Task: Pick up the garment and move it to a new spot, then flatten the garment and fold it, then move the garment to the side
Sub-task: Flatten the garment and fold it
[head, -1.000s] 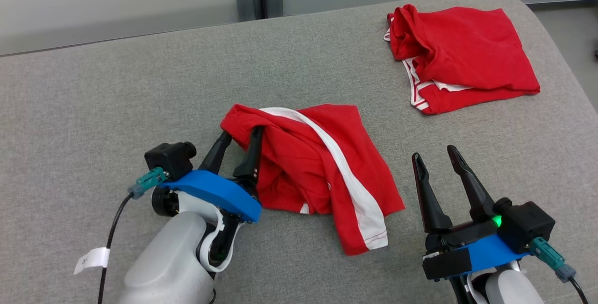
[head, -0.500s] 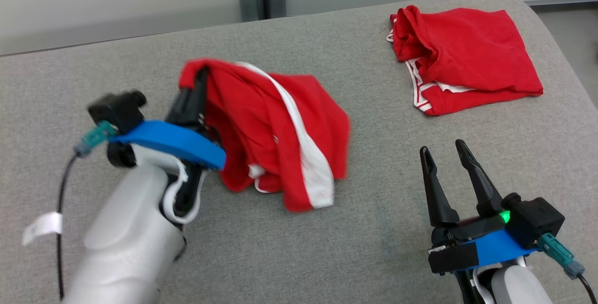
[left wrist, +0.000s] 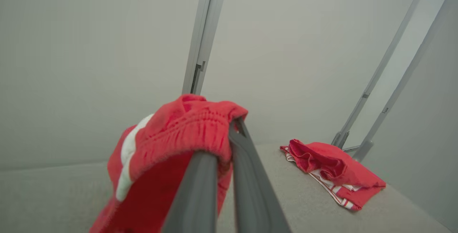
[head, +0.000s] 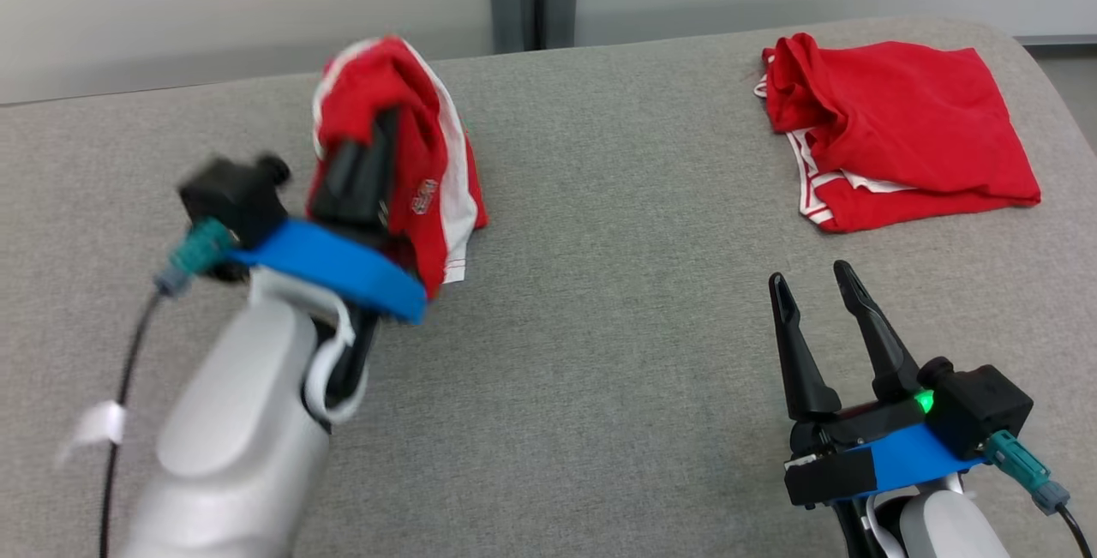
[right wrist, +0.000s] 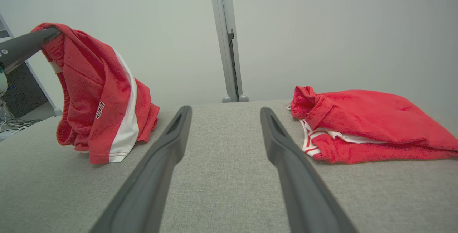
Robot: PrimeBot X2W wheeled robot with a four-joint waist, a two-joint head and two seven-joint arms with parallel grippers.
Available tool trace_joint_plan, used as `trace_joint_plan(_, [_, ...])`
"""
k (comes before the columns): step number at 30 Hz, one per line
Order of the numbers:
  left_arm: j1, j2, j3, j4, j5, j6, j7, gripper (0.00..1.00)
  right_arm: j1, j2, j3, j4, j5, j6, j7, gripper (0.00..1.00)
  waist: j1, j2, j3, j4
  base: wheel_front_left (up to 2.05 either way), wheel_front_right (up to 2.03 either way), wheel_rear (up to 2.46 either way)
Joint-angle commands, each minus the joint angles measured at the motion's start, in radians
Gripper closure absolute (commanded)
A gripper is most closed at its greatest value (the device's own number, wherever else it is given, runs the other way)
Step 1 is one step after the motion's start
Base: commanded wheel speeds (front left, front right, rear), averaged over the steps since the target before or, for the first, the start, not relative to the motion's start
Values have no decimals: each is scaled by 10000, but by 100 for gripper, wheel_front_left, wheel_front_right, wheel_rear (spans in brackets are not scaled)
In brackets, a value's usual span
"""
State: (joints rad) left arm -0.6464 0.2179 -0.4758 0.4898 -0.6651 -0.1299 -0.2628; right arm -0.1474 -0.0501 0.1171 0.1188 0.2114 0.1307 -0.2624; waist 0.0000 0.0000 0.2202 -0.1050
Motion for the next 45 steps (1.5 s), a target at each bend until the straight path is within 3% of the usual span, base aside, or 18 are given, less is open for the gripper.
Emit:
trace_joint_plan(1, [334, 4, -154, -9, 63, -12, -24, 100, 102, -10, -13, 30, 16, 1, -30, 0, 0, 0, -18, 55, 0, 0, 0])
trace_joint_plan(12, [3085, -239, -1352, -169, 406, -12, -24, 100, 216, -10, -50, 199, -116, 1, -30, 0, 0, 0, -247, 602, 0, 0, 0])
trace_joint_plan(20, [4441, -48, -1819, -268, 818, -12, -24, 100, 449, -13, -52, 346, -229, 1, -30, 0, 0, 0, -629, 1095, 0, 0, 0])
trace_joint_plan(27, [5451, 421, -428, -66, 1631, -5, -24, 100, 695, -17, -96, 481, -256, 1, -30, 0, 0, 0, -986, 1552, 0, 0, 0])
trace_joint_plan(32, [5863, 340, 232, 143, 2031, 2, -24, 100, 799, -21, -54, 546, -208, 1, -30, 0, 0, 0, -1186, 1762, 0, 0, 0])
trace_joint_plan(33, [5865, 308, 295, 169, 2124, 1, -24, 68, 833, -21, -35, 577, -183, 1, -30, 0, 0, 0, -1235, 1785, 0, 0, 0])
trace_joint_plan(34, [5875, 252, 435, 127, 2167, -1, -26, 0, 861, -20, -9, 597, -162, 1, -30, 0, 0, 0, -1273, 1805, 0, 0, 0])
trace_joint_plan(45, [6717, -182, 2346, -938, 3041, -6, -24, 0, 975, -72, -85, 579, -95, 1, -30, 0, 0, 0, -1548, 1883, 0, 0, 0])
